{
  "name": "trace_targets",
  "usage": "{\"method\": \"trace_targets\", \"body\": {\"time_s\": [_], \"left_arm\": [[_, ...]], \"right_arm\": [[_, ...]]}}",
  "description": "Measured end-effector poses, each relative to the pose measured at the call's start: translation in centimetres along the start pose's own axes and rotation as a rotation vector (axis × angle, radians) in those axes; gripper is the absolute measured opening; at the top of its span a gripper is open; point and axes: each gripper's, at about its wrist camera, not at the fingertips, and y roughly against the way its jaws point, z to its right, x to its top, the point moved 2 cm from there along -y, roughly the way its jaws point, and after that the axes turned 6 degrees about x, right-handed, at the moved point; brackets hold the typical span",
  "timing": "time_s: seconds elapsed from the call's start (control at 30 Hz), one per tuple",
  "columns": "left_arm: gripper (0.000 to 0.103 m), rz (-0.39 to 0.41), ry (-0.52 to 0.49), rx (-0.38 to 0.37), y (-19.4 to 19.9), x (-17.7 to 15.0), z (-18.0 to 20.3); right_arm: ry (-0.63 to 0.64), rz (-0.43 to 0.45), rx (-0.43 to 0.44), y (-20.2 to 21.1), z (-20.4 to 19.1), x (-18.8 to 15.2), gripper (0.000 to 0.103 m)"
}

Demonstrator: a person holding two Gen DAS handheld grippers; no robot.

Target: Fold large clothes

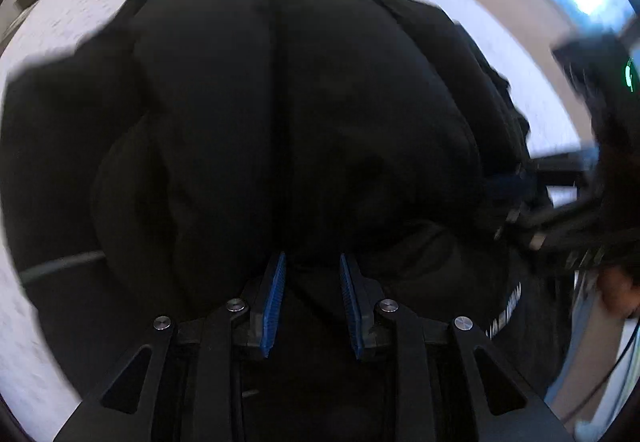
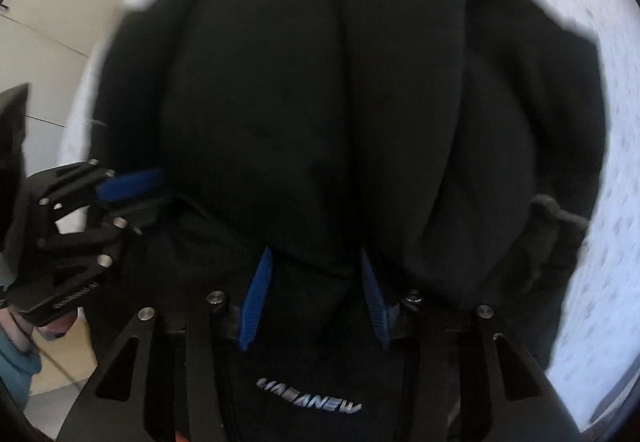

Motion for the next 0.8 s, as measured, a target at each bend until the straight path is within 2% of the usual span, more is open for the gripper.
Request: {"method": "trace_targets", "body": {"time_s": [0.07, 0.13, 0.2, 0.27, 0.33, 0.43, 0.5, 0.57, 0.6, 0.67, 0.73, 0.8], "left_arm": [[0.028, -0.012, 0.028, -0.003, -0.2, 0.7, -0.4], [0.028, -0.037, 0.061, -0.022, 0.4, 0.9, -0.7], [0.028, -0.037, 0.076, -0.050, 1.6, 1.9, -1.6], [0.028, 0.014, 0.062, -0.062, 4.7, 1.7, -1.6], [0.028, 0.053, 0.056, -0.083, 7.6, 0.5, -1.5], [0.029, 0.054, 0.086, -0.147, 8.8, -0.2, -2.2], [0.029, 0.025, 0.103, -0.133, 7.5, -0.3, -2.3], [0.029, -0.018, 0.116, -0.117, 5.7, -1.1, -1.9], [0.029, -0.048, 0.148, -0.119, 4.3, -1.7, -1.6], [0.028, -0.077, 0.239, -0.162, 2.3, -1.7, -2.3], [0.028, -0.057, 0.293, -0.219, 2.1, -1.8, -3.3], [0.027, -0.048, 0.317, -0.245, 2.6, -2.2, -4.1]], "right_arm": [[0.031, 0.027, -0.044, -0.2, -0.6, -0.2, 0.044], [0.003, 0.033, -0.048, 0.0, -0.7, -0.2, 0.045], [-0.025, 0.042, -0.020, 0.7, -0.5, -0.4, 0.045], [-0.054, 0.055, 0.028, 2.8, -0.5, -1.0, 0.046], [-0.063, 0.116, 0.076, 5.7, -1.0, -1.9, 0.046], [-0.046, 0.187, 0.097, 8.6, -2.7, -3.3, 0.046], [-0.028, 0.185, 0.061, 8.2, -3.9, -4.0, 0.046], [-0.010, 0.126, -0.015, 5.6, -4.6, -4.2, 0.032], [-0.003, 0.078, -0.046, 3.8, -4.4, -4.2, 0.031], [-0.028, 0.047, -0.042, 0.9, -3.3, -4.1, 0.030], [-0.056, 0.069, -0.009, 0.8, -2.7, -4.3, 0.029], [-0.082, 0.070, 0.023, 1.0, -2.1, -4.4, 0.028]]}}
